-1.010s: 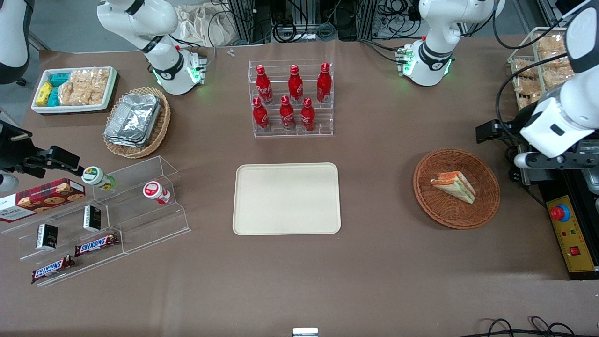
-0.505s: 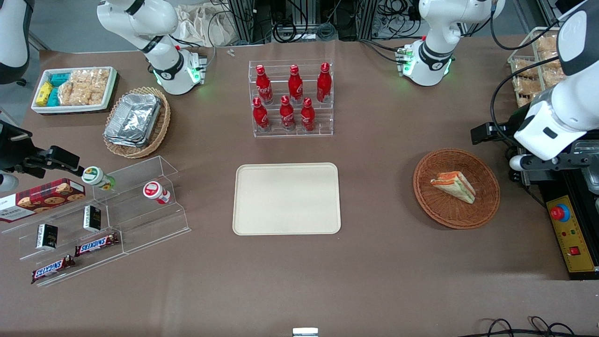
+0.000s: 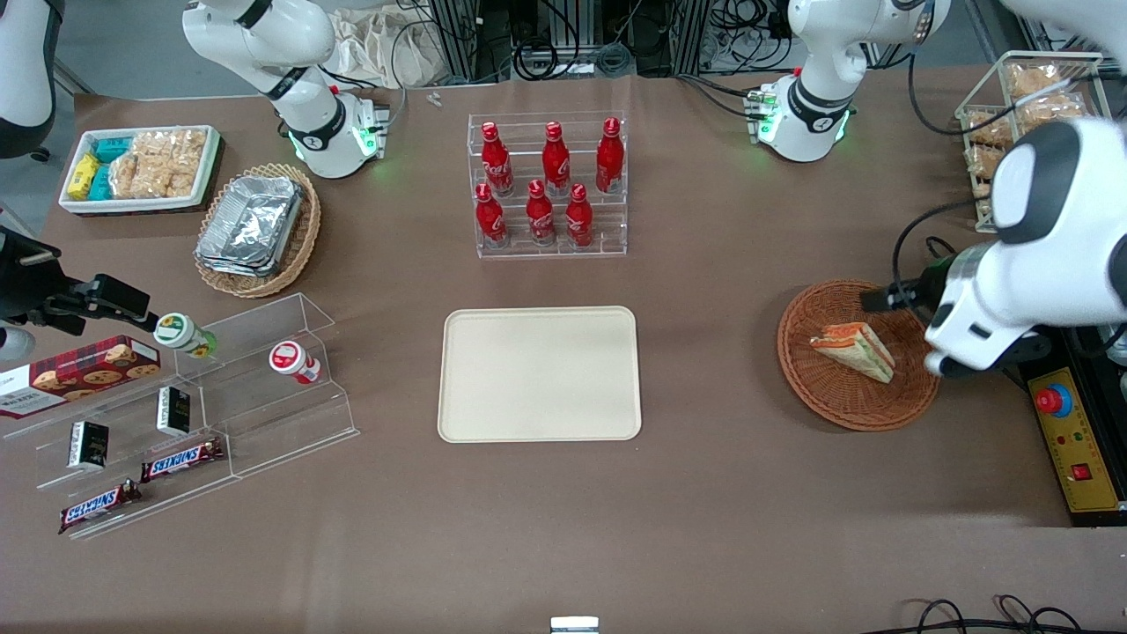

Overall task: Place sandwich from basket to tray
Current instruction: 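Move the left gripper over the wrapped sandwich in the wicker basket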

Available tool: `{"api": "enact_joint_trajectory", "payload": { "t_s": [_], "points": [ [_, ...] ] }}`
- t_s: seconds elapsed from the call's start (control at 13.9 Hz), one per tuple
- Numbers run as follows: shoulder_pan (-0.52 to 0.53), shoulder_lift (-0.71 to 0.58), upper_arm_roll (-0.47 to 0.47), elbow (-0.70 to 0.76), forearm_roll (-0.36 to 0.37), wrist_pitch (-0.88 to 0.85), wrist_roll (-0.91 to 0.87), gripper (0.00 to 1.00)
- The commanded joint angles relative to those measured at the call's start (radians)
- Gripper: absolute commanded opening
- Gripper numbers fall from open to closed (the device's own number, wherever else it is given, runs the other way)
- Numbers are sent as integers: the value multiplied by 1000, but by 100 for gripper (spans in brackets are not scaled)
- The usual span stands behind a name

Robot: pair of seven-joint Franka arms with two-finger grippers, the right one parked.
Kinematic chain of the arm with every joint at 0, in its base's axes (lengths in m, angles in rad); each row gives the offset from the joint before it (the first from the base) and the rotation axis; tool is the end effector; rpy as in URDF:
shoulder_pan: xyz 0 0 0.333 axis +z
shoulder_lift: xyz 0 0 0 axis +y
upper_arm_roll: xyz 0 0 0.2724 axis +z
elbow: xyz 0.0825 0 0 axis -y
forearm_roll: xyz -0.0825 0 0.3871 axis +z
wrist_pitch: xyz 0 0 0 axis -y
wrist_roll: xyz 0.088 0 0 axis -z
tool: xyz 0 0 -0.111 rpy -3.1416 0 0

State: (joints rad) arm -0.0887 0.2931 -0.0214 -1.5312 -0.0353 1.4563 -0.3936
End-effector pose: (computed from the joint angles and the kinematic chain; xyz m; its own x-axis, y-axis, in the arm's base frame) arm 0.5913 -0.0686 0.4176 0.8944 0.2816 -0.3476 0.2630 -0.9595 -0.1006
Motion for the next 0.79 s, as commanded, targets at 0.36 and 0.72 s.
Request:
{"api": "enact_joint_trajectory", "payload": {
  "t_s": [0.36, 0.72],
  "points": [
    [3, 58, 3, -245, 14, 283, -370, 100],
    [1, 144, 29, -283, 116, 369, -524, 100]
  ]
}}
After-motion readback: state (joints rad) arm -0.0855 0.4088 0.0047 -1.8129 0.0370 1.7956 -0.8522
